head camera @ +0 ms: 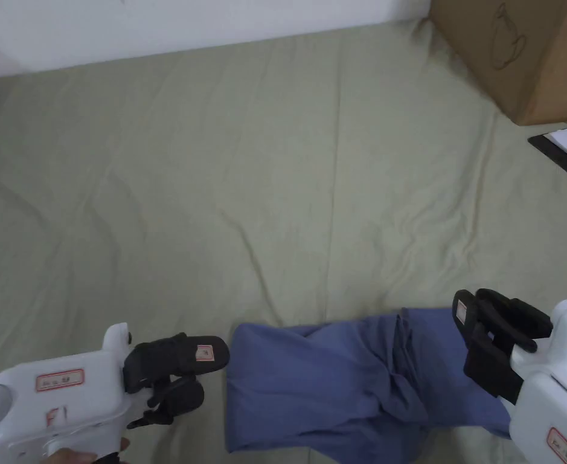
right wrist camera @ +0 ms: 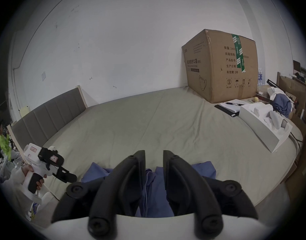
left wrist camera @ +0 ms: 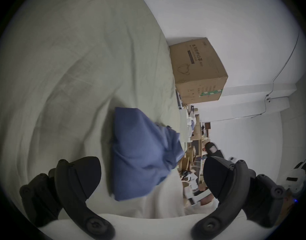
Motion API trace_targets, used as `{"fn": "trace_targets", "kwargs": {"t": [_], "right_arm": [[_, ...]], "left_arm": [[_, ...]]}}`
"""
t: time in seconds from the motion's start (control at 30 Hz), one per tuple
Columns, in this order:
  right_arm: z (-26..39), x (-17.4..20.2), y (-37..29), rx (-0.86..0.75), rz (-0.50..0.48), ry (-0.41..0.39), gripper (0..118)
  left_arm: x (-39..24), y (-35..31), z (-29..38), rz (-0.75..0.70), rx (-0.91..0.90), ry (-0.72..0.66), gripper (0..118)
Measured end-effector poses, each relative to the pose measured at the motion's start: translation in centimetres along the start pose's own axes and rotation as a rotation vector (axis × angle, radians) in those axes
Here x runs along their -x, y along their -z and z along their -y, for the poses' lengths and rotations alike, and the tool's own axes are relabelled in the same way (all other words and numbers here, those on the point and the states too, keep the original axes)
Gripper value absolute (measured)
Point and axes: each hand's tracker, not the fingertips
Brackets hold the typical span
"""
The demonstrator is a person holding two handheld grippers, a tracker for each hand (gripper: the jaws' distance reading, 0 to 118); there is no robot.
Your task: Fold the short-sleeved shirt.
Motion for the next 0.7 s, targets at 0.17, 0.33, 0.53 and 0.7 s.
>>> {"fn": "trace_targets", "kwargs": {"t": [0.17, 0.33, 0.53, 0.7], "right_arm": [[-0.3, 0.0, 0.1, 0.019, 0.029, -0.028, 23], [-0.8, 0.8, 0.6, 0.023, 0.046, -0.044, 23], [-0.6, 0.7, 0.7, 0.037, 0.045, -0.046, 23], [-0.4, 0.6, 0.4, 0.041, 0.025, -0.037, 20]], "left_arm": [[1.5, 3.9, -1.4, 0.019, 0.112, 0.037, 117], [1.8, 8.0, -2.6, 0.154, 0.222, 0.035, 117], [0.2, 10.8, -3.1, 0.126, 0.297, 0.107, 117], [0.7, 9.5, -2.9, 0.131, 0.245, 0.005, 48]]}}
